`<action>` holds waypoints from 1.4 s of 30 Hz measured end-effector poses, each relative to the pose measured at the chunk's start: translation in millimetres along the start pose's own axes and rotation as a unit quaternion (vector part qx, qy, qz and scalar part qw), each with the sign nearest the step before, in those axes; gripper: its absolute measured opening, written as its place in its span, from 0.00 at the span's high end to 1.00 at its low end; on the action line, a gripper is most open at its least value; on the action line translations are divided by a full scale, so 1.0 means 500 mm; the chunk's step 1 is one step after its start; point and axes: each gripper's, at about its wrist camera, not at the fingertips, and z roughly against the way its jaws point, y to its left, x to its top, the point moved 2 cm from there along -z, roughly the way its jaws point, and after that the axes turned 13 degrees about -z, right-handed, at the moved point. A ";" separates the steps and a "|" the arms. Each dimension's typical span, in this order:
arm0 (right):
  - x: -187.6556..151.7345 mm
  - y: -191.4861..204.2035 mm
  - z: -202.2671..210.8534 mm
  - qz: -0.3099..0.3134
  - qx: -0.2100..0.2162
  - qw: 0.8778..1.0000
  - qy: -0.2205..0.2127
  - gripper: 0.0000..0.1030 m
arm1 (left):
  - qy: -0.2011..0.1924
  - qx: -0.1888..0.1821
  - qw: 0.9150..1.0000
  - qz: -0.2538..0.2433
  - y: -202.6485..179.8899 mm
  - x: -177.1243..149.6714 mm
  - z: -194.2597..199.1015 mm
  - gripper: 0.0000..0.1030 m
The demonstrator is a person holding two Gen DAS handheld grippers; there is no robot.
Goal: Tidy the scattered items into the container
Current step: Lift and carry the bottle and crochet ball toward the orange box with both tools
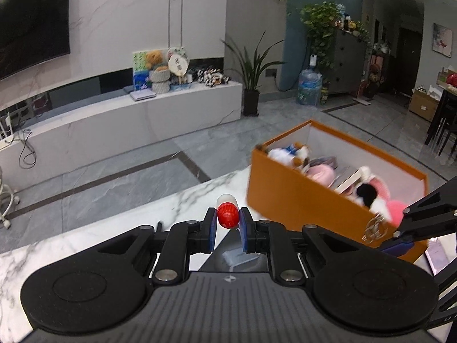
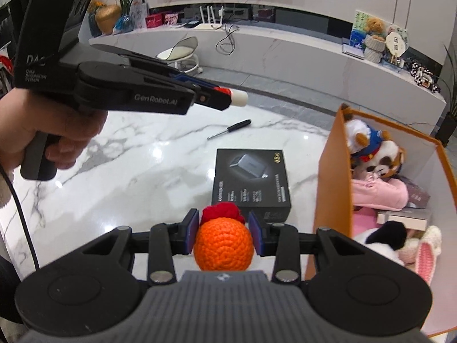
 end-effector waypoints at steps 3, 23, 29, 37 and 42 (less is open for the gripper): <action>0.003 -0.010 0.018 -0.005 -0.003 1.000 -0.009 0.60 | -0.014 -0.002 1.000 -0.006 -0.022 0.019 0.004 0.82; 0.040 -0.180 0.166 -0.076 -0.117 0.984 -0.110 0.60 | -0.054 -0.050 0.997 -0.037 -0.155 0.108 -0.042 0.83; 0.034 -0.218 0.179 -0.096 -0.134 0.980 -0.115 0.60 | -0.047 -0.054 0.996 -0.047 -0.175 0.114 -0.067 0.86; 0.031 -0.232 0.182 -0.103 -0.130 0.979 -0.115 0.60 | 0.046 -0.091 0.984 -0.148 -0.216 -0.006 -0.177 0.66; 0.033 -0.236 0.184 -0.105 -0.125 0.980 -0.117 0.60 | 0.060 -0.098 0.972 -0.203 -0.251 -0.048 -0.240 0.37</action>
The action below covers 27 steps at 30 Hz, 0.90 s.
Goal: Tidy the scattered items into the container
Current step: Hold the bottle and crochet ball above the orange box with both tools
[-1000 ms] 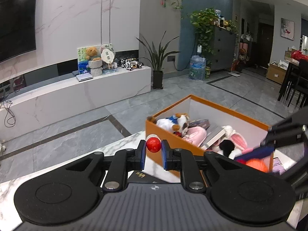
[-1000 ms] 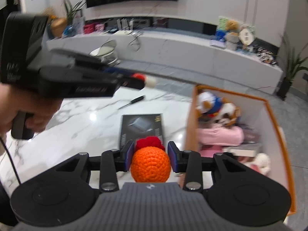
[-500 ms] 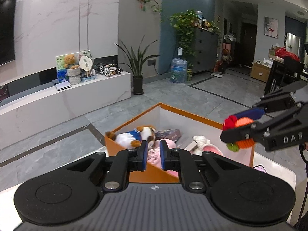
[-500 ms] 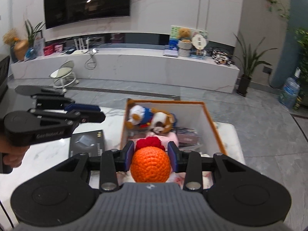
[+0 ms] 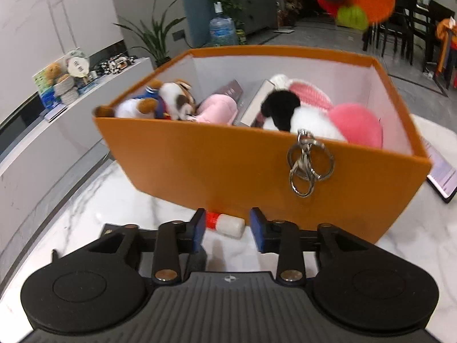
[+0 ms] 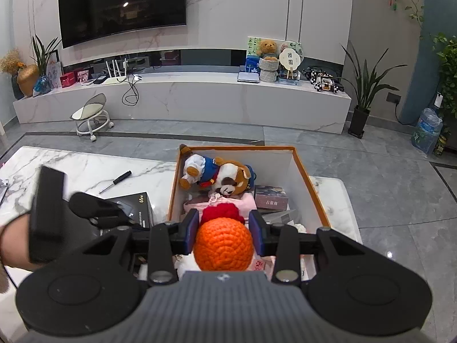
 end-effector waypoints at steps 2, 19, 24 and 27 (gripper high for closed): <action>0.001 -0.001 0.001 -0.001 0.002 1.000 0.000 0.60 | 0.016 0.014 1.000 -0.018 0.001 0.000 -0.023 0.21; -0.003 -0.002 -0.022 0.000 -0.006 1.000 0.013 0.60 | 0.039 -0.171 0.983 -0.061 0.089 -0.016 -0.105 0.35; -0.004 0.003 -0.036 0.002 -0.007 1.000 0.020 0.60 | 0.038 -0.188 0.978 -0.080 0.092 -0.012 -0.106 0.45; -0.004 -0.001 -0.036 0.000 -0.008 1.000 0.020 0.60 | 0.037 -0.182 0.981 -0.065 0.105 -0.009 -0.094 0.45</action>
